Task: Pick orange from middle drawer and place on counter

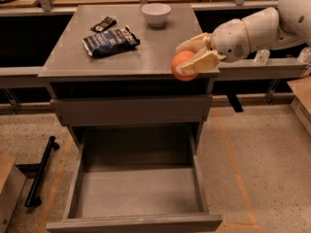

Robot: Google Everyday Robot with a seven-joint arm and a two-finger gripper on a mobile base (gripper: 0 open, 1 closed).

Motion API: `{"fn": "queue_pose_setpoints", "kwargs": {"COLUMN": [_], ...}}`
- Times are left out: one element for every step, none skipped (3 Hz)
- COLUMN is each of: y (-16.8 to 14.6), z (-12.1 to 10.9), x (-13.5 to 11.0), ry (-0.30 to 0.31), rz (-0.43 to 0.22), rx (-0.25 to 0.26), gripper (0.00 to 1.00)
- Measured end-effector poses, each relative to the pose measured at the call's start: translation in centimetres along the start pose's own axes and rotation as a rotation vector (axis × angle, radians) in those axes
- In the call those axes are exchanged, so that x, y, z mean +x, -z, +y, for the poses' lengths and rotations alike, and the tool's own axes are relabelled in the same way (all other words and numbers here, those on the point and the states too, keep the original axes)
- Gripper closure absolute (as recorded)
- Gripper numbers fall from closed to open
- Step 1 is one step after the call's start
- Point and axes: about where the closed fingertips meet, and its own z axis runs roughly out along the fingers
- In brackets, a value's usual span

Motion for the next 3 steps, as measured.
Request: {"fn": "queue_pose_setpoints", "kwargs": {"y": [-0.7,-1.8,-3.6], "z": [-2.4,-6.6,-10.5], "x": [-1.1,-2.5,-2.7], "ry": [0.051,0.120,0.166], "rz": [0.008,-0.008,-0.016], "rx": [0.057,0.154,0.227], "gripper": [1.00,1.00,0.85]}}
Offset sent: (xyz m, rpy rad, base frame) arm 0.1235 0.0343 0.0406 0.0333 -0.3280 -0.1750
